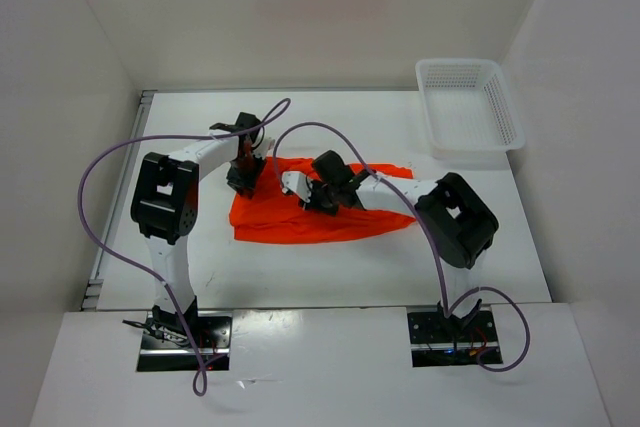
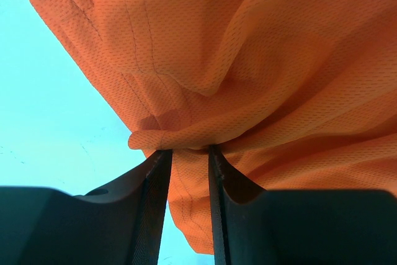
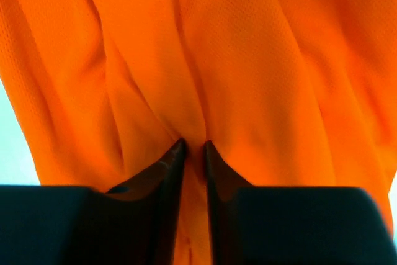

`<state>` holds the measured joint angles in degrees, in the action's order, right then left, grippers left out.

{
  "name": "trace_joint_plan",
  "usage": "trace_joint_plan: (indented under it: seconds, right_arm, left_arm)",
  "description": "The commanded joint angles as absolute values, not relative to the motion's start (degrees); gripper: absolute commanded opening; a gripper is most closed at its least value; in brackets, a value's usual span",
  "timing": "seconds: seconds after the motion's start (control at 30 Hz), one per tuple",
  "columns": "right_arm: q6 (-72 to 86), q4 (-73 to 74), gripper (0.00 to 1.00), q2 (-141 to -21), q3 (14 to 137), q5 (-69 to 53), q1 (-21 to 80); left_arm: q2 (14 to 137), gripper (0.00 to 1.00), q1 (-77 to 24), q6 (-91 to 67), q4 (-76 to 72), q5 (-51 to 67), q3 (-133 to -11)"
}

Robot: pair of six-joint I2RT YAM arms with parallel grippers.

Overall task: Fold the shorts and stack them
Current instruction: Fold the shorts

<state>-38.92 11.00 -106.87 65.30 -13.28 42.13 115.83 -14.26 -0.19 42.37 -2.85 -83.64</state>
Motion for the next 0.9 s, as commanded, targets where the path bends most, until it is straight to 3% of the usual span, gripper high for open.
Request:
trace_joint_plan:
  seconds: [0.0,0.03,0.17,0.3,0.5,0.73,0.8,0.87]
  right_arm:
    - [-39.0,11.7,0.23,-107.3,67.9,-12.0,42.9]
    - [-39.9,11.7,0.16,-106.8,67.2,-12.0,42.9]
    - [-41.9,13.8,0.11,-103.4,65.8,-11.4,43.4]
    - [-45.1,19.4,0.11,-97.8,64.6,-12.9,43.9]
    - [-48.4,22.9,0.0,-89.5,58.5,-17.4,48.5]
    - [-45.8,24.5,0.0,-91.7,57.4,-21.5,50.4]
    - [-45.8,24.0,0.05,-91.7,56.9,-22.1,50.9]
    - [-45.3,24.0,0.3,-91.7,56.9,-22.1,50.9]
  left_arm:
    - [114.4,0.37,-13.4,0.0,41.9,-2.3,-84.1]
    - [114.4,0.37,-13.4,0.0,41.9,-2.3,-84.1]
    - [114.4,0.37,-12.8,0.0,41.9,-2.3,-84.1]
    - [116.2,0.31,-12.3,0.0,41.9,-3.5,-84.1]
    - [117.2,0.31,-12.3,0.0,41.9,-4.0,-85.3]
    - [115.9,0.32,-12.3,0.0,41.9,-4.0,-85.3]
    - [115.3,0.33,-12.3,0.0,41.9,-4.0,-84.7]
    - [114.8,0.35,-12.3,0.0,41.9,-4.0,-84.7]
